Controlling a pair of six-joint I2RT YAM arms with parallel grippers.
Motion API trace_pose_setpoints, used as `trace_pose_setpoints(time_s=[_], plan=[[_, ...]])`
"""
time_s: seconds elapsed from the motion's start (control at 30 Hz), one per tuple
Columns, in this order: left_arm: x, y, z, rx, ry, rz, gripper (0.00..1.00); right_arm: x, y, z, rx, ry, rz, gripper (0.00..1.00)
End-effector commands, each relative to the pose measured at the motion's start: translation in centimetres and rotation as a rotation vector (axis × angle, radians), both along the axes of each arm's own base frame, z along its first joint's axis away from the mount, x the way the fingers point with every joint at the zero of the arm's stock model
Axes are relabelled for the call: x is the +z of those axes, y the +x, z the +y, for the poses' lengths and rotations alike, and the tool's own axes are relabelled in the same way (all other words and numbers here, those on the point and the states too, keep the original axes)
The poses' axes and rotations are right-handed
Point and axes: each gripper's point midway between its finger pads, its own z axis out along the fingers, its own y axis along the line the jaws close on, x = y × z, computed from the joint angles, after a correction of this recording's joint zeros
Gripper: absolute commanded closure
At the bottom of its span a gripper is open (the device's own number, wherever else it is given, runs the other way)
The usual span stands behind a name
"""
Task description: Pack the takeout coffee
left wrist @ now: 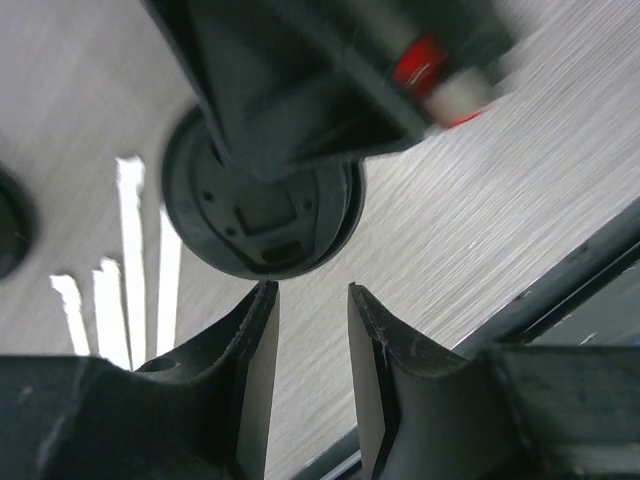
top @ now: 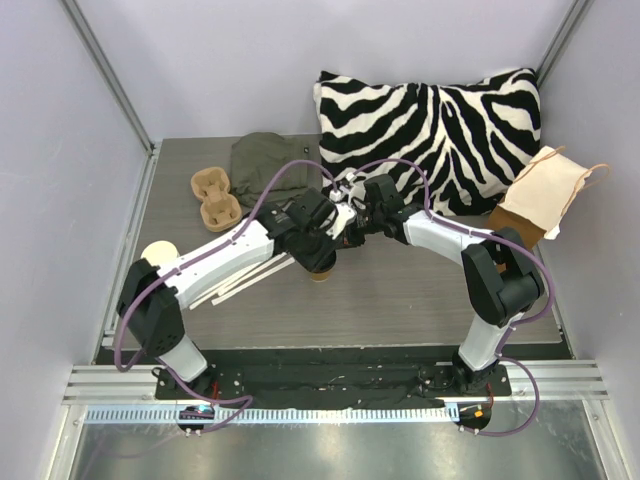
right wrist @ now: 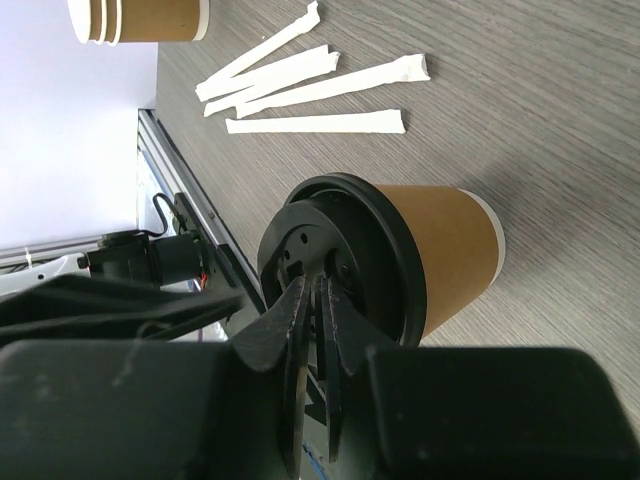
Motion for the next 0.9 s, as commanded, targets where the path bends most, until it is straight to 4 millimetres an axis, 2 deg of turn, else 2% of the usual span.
trace_pose_setpoints(time_s=[0.0,0.03,0.13,0.23,0.37,0.47,0.53,0.67,0.77,0.87], plan=[[6.9,1.3,-1.2,-0.01,-0.15,-0.125,0.62,-1.2,0.1,-0.5,-0.007,-0.043,-0.004,0.84],[7.3,1.4,-1.2,-0.007,-0.16,-0.13,0.62,-1.2,0.1,-0.5,-0.008,-0.044,-0.004,0.84],[6.8,1.6,-1.3,-0.002,-0.161,-0.125,0.62,-1.1,0.1,-0.5,-0.008,-0.044,-0.006,0.84],[5.0,1.5,-1.3,0.007,-0.146,-0.098,0.62,-1.2,0.1,-0.6,-0.009,-0.048,-0.006,0.84],[1.0,1.3,-0.7,0.028,-0.113,-0.042,0.62,-1.6,0.1,-0.6,-0.007,-0.052,0.003,0.84],[-1.2,1.6,0.0,0.05,-0.087,0.002,0.64,-1.9,0.1,-0.6,-0.005,-0.055,0.01,0.84],[-2.6,0.9,0.4,0.044,-0.066,0.048,0.65,-2.2,0.0,-0.7,-0.003,-0.059,0.015,0.84],[-2.1,0.4,0.5,0.035,-0.079,0.053,0.65,-2.3,0.0,-0.6,0.006,-0.059,0.013,0.84],[0.3,0.2,-0.3,0.022,-0.148,0.041,0.64,-1.3,-0.1,-0.2,0.029,-0.03,0.006,0.83],[3.0,-0.2,-0.9,0.021,-0.258,0.048,0.61,1.0,0.0,0.5,0.058,0.03,-0.03,0.8]])
